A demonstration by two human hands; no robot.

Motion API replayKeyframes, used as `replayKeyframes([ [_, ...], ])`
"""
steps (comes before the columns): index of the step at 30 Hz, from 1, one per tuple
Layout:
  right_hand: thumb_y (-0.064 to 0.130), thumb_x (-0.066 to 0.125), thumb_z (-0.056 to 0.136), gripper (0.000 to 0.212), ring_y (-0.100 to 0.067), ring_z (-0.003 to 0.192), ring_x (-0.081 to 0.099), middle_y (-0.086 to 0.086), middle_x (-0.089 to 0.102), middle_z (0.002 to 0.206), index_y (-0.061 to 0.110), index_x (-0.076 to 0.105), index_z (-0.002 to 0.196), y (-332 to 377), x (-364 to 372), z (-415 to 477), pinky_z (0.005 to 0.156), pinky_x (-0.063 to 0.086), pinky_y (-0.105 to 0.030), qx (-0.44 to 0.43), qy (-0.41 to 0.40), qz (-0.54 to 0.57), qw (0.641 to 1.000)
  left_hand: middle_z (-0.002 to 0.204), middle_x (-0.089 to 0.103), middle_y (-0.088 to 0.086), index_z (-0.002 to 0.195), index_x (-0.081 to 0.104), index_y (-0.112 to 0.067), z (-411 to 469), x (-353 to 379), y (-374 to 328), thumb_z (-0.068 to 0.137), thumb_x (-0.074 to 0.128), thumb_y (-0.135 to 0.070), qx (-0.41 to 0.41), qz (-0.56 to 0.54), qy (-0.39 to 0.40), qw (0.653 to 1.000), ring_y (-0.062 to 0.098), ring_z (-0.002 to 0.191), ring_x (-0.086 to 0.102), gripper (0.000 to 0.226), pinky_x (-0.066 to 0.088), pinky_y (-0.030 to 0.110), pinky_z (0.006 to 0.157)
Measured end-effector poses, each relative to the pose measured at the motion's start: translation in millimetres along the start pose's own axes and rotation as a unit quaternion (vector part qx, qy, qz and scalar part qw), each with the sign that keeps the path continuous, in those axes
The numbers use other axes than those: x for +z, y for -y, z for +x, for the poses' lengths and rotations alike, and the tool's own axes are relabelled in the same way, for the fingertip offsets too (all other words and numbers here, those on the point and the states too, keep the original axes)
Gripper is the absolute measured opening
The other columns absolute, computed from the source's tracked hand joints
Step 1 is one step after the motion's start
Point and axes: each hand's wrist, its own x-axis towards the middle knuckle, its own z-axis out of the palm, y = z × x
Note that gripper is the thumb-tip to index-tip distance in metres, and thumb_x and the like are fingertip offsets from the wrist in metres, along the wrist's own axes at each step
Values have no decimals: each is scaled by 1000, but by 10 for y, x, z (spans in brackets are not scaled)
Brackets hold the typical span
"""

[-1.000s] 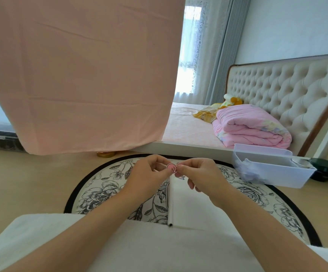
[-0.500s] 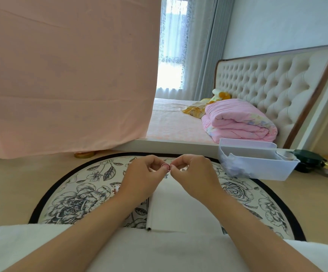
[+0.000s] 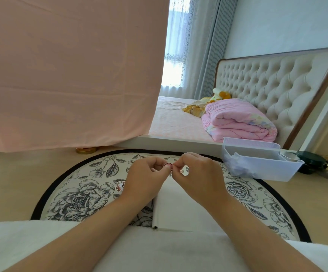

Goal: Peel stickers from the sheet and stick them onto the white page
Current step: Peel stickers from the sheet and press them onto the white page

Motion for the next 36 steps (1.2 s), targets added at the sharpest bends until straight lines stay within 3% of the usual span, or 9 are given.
replayKeyframes([
  [4, 32, 72, 76, 8, -7, 53, 59, 15, 67, 68, 27, 69, 69, -20, 18, 2, 47, 48, -25, -15, -17, -2, 1000, 67, 72, 1, 73, 74, -26, -10, -9, -1, 86, 72, -24, -6, -36, 7, 999, 6, 54, 52, 14, 45, 24, 59],
  [9, 29, 72, 75, 13, -7, 48, 52, 13, 64, 65, 25, 64, 66, -42, 28, -8, 44, 43, -23, -31, -28, -23, 999, 53, 58, -12, 73, 72, -27, -17, 22, 9, 86, 71, -23, -5, -33, 3, 999, 4, 49, 46, 14, 40, 20, 54],
  [12, 30, 74, 79, 7, -2, 51, 49, 17, 68, 69, 27, 72, 73, 2, -24, 20, 52, 39, -16, 66, 60, 122, 988, 56, 57, -4, 76, 71, -26, -5, -21, 12, 88, 68, -21, -3, -40, 9, 999, 8, 49, 42, 14, 36, 19, 49],
  [15, 18, 74, 87, 9, -10, 51, 51, 4, 73, 74, 18, 78, 79, 27, -105, 112, 49, 39, -19, 256, 162, 377, 875, 66, 64, 11, 77, 71, -26, 23, -70, 15, 90, 68, -23, 15, -60, 26, 998, 14, 57, 47, 14, 39, 25, 54],
  [17, 17, 73, 89, 9, -16, 53, 51, -4, 75, 82, 12, 79, 85, -13, -151, 135, 46, 34, -21, 315, 202, 426, 823, 76, 70, 16, 79, 71, -28, 35, -82, 24, 91, 69, -27, 24, -64, 42, 997, 16, 61, 52, 12, 44, 30, 60],
  [19, 20, 73, 89, 10, -14, 56, 51, -8, 76, 88, 12, 80, 89, -51, -179, 126, 48, 32, -23, 332, 235, 438, 802, 80, 72, 13, 81, 72, -28, 39, -82, 35, 92, 69, -27, 35, -65, 50, 996, 16, 64, 55, 11, 48, 35, 63],
  [23, 20, 73, 90, 10, -14, 56, 53, -6, 76, 85, 13, 79, 86, -73, -198, 110, 46, 34, -22, 311, 237, 421, 818, 79, 73, 7, 83, 73, -28, 34, -73, 28, 91, 70, -23, 38, -62, 49, 996, 13, 65, 57, 10, 54, 41, 69],
  [29, 20, 71, 91, 16, -15, 52, 53, -17, 72, 79, 15, 75, 77, -49, -141, 93, 51, 39, -20, 256, 213, 341, 879, 77, 70, 16, 78, 72, -29, 29, -68, 50, 92, 70, -24, 36, -53, 59, 996, 12, 62, 52, 14, 47, 32, 64],
  [36, 21, 65, 96, 16, -13, 56, 56, -1, 74, 83, 16, 76, 86, -72, -209, 133, 45, 35, -22, 290, 270, 395, 829, 68, 64, 8, 77, 72, -29, 34, -93, 38, 91, 70, -26, 26, -62, 58, 996, 8, 60, 49, 14, 43, 23, 60],
])
